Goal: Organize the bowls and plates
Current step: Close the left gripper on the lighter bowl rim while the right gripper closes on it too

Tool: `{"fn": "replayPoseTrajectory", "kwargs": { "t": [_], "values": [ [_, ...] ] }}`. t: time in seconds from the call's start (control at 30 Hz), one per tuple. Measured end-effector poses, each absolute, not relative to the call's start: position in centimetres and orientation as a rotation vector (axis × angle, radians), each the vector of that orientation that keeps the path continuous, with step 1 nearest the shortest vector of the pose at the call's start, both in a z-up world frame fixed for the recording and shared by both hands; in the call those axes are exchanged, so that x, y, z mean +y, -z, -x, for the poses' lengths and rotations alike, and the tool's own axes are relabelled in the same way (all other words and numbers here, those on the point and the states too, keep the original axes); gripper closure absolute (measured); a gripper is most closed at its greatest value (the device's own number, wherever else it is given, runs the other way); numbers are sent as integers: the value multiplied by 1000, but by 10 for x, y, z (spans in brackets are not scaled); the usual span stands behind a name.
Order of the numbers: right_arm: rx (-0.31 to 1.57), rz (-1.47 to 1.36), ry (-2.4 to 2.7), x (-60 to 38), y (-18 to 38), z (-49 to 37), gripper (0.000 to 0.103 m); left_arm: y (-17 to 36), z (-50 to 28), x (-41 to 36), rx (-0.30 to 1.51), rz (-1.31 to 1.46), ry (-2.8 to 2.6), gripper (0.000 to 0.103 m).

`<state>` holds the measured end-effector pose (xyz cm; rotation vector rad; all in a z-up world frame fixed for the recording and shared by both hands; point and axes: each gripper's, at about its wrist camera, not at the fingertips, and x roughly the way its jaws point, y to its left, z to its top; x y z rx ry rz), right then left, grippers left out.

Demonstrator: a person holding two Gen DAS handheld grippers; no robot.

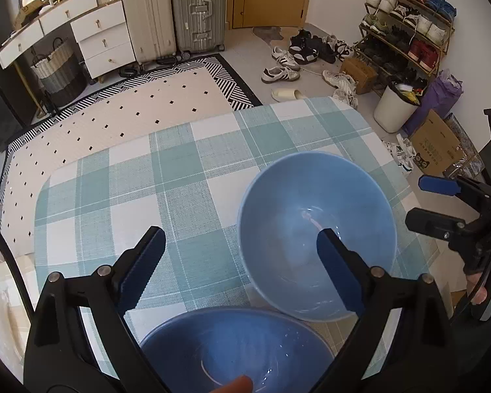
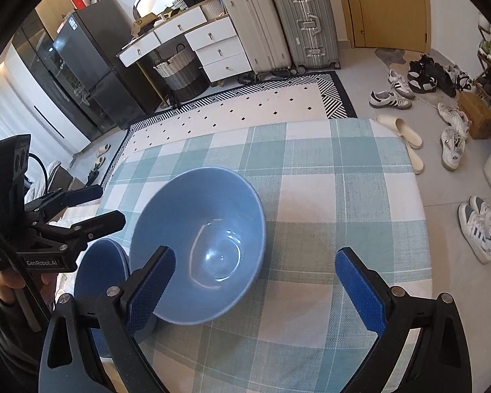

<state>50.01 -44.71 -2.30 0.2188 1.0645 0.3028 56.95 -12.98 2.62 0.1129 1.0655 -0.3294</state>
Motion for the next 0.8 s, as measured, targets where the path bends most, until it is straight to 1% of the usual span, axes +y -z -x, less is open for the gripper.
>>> {"fn": "replayPoseTrajectory", "kwargs": {
  "t": [0.1, 0.17, 0.2, 0.23, 0.27, 0.33, 0.37, 0.43, 0.57, 0.6, 0.63, 0.67, 0.73, 0.77, 0.8],
  "values": [
    [1081, -211, -307, -443, 31, -504, 3, -15, -577, -135, 1084, -115, 332, 14],
    [1089, -210, -308, -441, 36, -506, 4, -9, -581, -137, 1091, -110, 338, 21],
    [1094, -211, -306, -441, 39, -508, 6, -6, -583, -138, 1100, -106, 340, 26],
    [1100, -210, -305, -440, 41, -509, 9, -6, -583, -139, 1105, -102, 340, 29],
    [1106, -209, -304, -439, 44, -510, 10, -3, -584, -139, 1109, -102, 340, 29],
    [1120, -212, -303, -438, 50, -513, 17, 4, -588, -141, 1120, -103, 339, 30],
    [1124, -212, -307, -437, 52, -514, 18, 6, -588, -141, 1127, -101, 339, 32],
    [1126, -210, -318, -436, 56, -514, 27, 12, -591, -142, 1143, -102, 338, 41],
    [1139, -220, -327, -435, 65, -517, 35, 19, -592, -143, 1159, -102, 330, 54],
    [1147, -224, -327, -435, 68, -518, 41, 20, -592, -144, 1165, -109, 326, 58],
    [1156, -227, -326, -434, 71, -519, 45, 22, -592, -145, 1171, -115, 322, 63],
    [1162, -228, -326, -434, 72, -519, 52, 24, -593, -146, 1176, -119, 320, 64],
    [1172, -224, -328, -432, 76, -520, 62, 26, -592, -148, 1182, -130, 322, 69],
    [1175, -218, -330, -430, 77, -520, 63, 27, -591, -149, 1186, -138, 322, 71],
    [1177, -215, -334, -429, 78, -520, 65, 29, -592, -151, 1191, -146, 323, 78]
  ]
}}
